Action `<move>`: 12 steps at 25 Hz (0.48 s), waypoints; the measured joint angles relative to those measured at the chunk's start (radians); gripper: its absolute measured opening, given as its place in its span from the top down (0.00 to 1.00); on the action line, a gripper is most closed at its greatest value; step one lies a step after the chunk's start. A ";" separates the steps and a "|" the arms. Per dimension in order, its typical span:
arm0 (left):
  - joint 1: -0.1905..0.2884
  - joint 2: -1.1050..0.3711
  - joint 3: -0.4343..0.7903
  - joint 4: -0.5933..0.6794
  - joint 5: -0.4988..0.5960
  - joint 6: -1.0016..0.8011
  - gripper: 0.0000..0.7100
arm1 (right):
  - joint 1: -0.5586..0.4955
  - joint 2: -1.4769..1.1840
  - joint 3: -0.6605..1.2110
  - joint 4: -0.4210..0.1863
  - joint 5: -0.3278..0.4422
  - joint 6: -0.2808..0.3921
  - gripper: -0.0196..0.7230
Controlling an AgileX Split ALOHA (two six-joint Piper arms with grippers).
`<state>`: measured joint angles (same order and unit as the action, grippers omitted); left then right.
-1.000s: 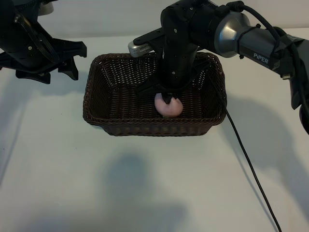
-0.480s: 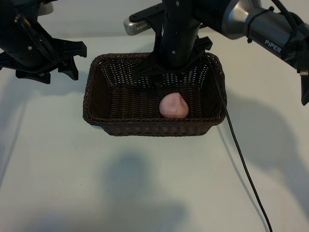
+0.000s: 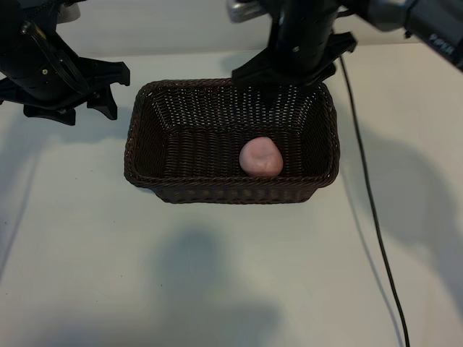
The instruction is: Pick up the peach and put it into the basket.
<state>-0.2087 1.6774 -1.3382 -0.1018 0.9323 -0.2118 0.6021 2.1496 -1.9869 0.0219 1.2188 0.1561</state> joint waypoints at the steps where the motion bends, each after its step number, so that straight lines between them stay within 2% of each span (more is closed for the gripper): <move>1: 0.000 0.000 0.000 0.000 0.000 0.000 0.25 | -0.009 -0.006 0.000 -0.001 0.001 0.000 0.22; 12: 0.000 0.000 0.000 0.000 0.000 0.000 0.25 | -0.065 -0.057 0.000 -0.005 0.003 0.000 0.22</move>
<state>-0.2087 1.6774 -1.3382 -0.1018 0.9323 -0.2118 0.5375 2.0930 -1.9869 0.0171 1.2216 0.1561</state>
